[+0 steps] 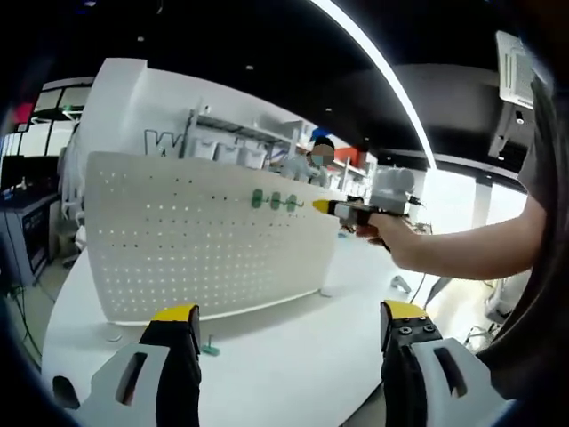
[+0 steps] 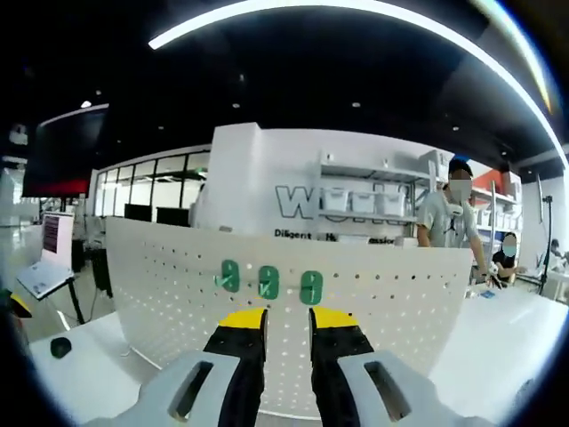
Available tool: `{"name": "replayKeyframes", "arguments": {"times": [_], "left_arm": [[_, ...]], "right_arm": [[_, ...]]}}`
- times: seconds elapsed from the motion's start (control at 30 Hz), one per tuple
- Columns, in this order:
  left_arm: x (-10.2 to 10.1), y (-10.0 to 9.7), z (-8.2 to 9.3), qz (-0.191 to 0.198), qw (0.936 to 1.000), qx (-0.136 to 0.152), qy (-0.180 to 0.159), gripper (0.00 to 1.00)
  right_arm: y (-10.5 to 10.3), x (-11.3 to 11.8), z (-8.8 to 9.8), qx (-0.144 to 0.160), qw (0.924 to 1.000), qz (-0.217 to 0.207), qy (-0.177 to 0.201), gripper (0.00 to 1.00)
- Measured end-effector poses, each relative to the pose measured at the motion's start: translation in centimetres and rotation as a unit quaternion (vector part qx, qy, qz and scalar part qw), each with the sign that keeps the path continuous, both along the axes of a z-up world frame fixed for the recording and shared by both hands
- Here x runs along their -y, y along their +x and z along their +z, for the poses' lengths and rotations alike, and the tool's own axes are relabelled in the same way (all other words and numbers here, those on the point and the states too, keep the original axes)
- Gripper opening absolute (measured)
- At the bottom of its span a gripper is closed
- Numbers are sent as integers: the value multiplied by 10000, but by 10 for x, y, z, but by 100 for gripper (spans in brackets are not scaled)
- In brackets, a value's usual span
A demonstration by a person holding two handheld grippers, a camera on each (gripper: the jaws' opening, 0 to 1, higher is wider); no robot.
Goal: Insert the hook assembly into the mounting plate slot until the hook locks in place.
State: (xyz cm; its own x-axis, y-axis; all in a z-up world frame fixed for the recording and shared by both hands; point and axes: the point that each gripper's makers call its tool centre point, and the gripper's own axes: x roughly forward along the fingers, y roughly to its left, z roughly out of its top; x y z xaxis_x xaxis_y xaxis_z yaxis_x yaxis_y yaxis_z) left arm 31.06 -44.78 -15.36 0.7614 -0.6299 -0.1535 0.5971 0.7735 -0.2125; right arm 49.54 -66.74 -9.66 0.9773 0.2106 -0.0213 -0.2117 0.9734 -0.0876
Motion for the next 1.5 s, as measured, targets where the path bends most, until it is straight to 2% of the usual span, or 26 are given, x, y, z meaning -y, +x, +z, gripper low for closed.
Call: {"name": "replayKeyframes", "arguments": {"times": [0.4, 0.63, 0.73, 0.8, 1.0, 1.37, 1.5], "left_arm": [[5, -12, -4, -71, 10000, -45, 21, 84], [7, -14, -6, -90, 9999, -63, 32, 84], [9, -15, -7, -116, 9999, -124, -2, 83], [9, -14, -7, -89, 9999, -111, -34, 83], [10, -14, -8, -60, 9998, -154, -79, 83], [4, -16, -14, 19, 9997, -241, -63, 82], [2, -16, -18, 13, 9994, -333, -66, 82]], "right_arm": [[-37, -11, -48, -548, 9981, 290, -29, 20], [-67, -23, -73, -801, 9956, 476, -56, 22], [-78, -27, -89, -986, 9930, 615, -220, 23], [-83, -28, -96, -1067, 9921, 644, -150, 23], [-94, -30, -106, -1143, 9904, 741, -252, 23], [-118, -38, -136, -1413, 9848, 956, -339, 23], [-127, -46, -147, -1490, 9809, 1142, -510, 23]]}}
